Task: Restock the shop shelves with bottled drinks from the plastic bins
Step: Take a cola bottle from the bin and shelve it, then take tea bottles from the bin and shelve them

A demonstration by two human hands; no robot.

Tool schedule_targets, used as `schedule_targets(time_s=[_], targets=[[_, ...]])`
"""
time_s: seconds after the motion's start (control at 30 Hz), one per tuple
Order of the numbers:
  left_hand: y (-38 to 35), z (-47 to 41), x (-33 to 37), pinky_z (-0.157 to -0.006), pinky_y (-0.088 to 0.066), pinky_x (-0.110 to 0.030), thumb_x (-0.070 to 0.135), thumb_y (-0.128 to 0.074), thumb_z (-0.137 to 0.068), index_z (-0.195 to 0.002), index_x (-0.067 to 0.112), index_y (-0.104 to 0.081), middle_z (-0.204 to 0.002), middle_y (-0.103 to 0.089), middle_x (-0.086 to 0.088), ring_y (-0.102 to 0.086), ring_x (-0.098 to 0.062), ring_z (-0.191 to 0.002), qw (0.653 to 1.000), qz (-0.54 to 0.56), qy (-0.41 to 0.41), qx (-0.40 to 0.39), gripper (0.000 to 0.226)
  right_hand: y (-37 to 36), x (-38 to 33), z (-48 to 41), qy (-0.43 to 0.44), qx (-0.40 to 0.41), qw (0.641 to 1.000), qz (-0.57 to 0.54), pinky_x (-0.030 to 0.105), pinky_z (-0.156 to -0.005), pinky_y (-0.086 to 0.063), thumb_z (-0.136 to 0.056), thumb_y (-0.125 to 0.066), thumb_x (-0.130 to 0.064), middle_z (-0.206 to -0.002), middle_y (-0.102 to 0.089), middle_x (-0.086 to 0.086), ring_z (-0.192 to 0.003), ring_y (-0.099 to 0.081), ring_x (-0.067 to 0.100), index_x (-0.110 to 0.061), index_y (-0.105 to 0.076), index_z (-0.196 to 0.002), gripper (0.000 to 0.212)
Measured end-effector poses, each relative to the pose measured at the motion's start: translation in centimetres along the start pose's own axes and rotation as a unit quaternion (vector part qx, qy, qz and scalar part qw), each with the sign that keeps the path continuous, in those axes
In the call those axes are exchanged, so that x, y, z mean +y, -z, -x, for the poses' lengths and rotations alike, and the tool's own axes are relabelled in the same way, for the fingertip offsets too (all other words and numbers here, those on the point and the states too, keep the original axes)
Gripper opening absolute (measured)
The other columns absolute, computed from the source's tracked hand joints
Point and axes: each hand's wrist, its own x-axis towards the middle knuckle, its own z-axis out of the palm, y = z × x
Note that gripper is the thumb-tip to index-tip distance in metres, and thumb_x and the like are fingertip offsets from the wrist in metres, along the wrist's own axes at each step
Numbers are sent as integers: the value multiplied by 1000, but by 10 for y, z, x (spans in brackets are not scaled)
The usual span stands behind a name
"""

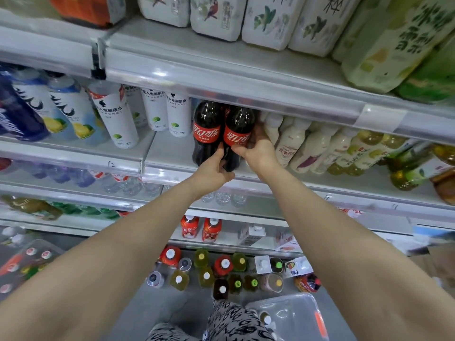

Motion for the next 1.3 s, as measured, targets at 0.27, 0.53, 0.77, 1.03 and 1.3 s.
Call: schedule_targets(time_s=[0.27, 0.53, 0.77, 1.03, 1.3], targets=[[2, 23, 5, -102, -37, -18, 2, -60, -94, -156, 11, -17, -156, -34, -4, -34, -16, -143, 1000, -23, -1, -13, 76, 10, -4, 38, -30, 21, 999, 13, 35, -106, -48, -87, -73, -2, -132, -62, 7, -118, -60, 18, -11, -44, -146, 66], [-13, 51, -11, -107, -40, -29, 7, -66, -91, -144, 13, -48, -137, -57, -6, -53, -18, -127, 997, -74, -27, -27, 56, 14, 16, 104, -62, 74, 995, 7, 34, -104, -48, -89, -71, -3, -130, -62, 6, -122, -57, 18, -12, -57, -135, 48], [-58, 70, -26, -110, -40, -30, 3, -63, -92, -138, 8, -52, -135, -58, -9, -55, -20, -124, 987, -110, -70, -95, 48, 36, 53, 171, -95, 103, 990, 19, 30, -108, -44, -89, -70, 0, -129, -63, 6, -121, -57, 17, -9, -61, -130, 42], [-146, 94, -34, -107, -44, -33, 6, -68, -90, -133, 14, -58, -127, -63, -2, -59, -15, -117, 981, -114, -61, -147, 45, 87, 114, 241, -135, 134, 982, -8, 25, -101, -46, -90, -70, -4, -127, -65, 5, -119, -59, 17, -10, -62, -129, 41], [-249, 124, -55, -109, -43, -36, 1, -68, -88, -131, 8, -58, -127, -63, -10, -59, -22, -119, 973, -137, -32, -185, 45, 138, 194, 315, -198, 148, 969, -12, 34, -101, -51, -85, -72, 0, -122, -68, 3, -114, -63, 19, -12, -67, -124, 41]])
